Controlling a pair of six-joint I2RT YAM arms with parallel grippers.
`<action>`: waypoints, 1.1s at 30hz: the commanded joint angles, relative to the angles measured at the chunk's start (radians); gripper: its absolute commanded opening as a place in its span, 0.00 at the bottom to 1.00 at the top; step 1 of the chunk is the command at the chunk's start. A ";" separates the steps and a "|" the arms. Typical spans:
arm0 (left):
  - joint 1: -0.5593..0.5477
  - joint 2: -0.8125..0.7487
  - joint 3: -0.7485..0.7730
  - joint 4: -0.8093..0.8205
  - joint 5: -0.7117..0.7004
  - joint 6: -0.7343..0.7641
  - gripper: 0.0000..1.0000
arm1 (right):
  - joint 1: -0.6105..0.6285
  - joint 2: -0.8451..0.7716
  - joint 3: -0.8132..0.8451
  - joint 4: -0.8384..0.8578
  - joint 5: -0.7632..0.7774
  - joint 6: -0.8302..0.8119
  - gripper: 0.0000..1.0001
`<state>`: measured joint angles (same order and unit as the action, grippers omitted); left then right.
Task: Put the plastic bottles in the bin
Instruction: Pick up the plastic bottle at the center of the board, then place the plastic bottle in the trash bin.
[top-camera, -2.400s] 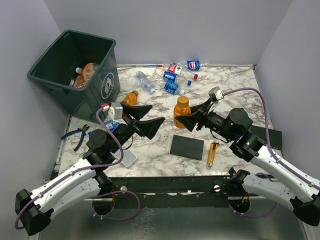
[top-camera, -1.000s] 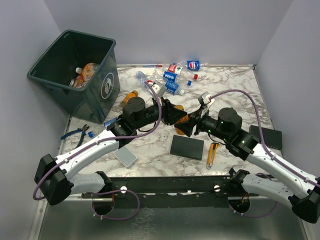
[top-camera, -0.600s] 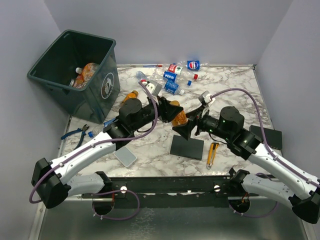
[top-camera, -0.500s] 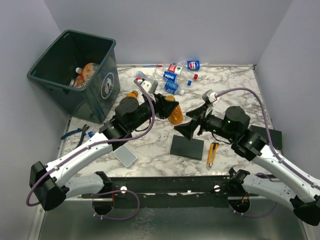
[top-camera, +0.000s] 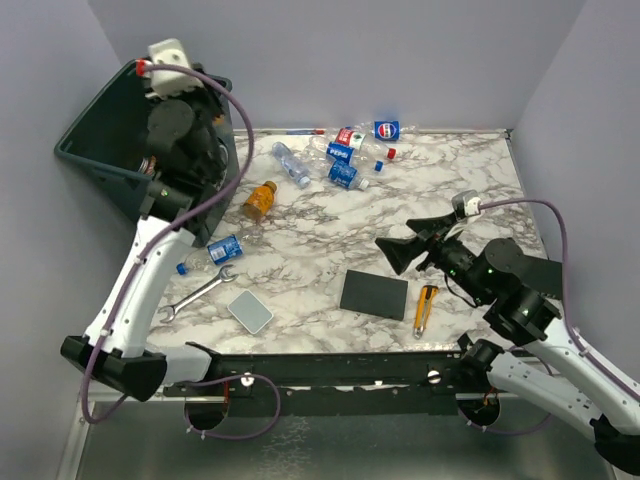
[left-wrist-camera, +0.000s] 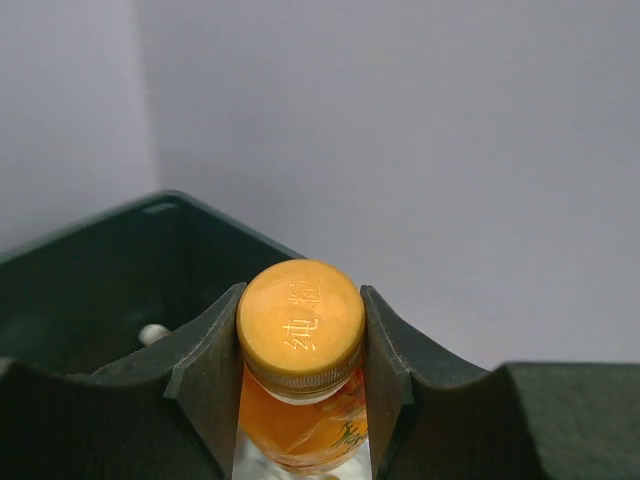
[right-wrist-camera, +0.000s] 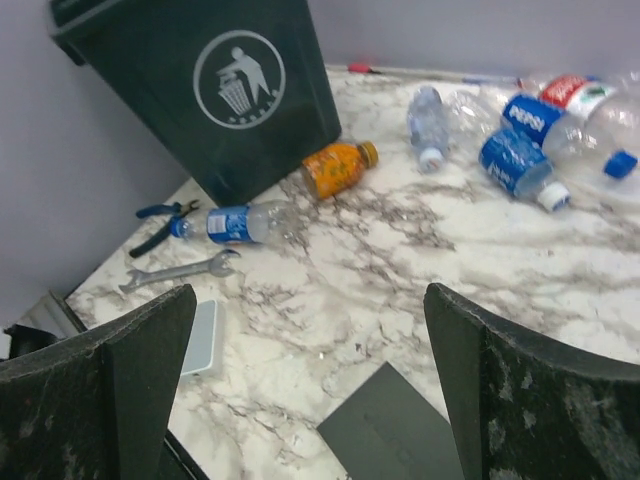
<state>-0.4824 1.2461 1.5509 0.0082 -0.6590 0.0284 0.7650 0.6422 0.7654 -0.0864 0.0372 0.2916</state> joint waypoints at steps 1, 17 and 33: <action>0.216 0.084 0.125 -0.037 -0.110 -0.048 0.00 | 0.006 0.007 -0.070 0.017 0.100 0.067 1.00; 0.400 0.146 -0.156 0.300 -0.358 0.097 0.10 | 0.006 -0.040 -0.162 -0.003 0.076 0.128 1.00; 0.267 0.010 -0.140 0.192 -0.215 0.062 0.99 | 0.006 -0.036 -0.123 -0.040 0.125 0.097 1.00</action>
<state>-0.1143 1.3403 1.3674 0.2592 -0.9558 0.1120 0.7650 0.5934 0.6033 -0.1104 0.1234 0.4099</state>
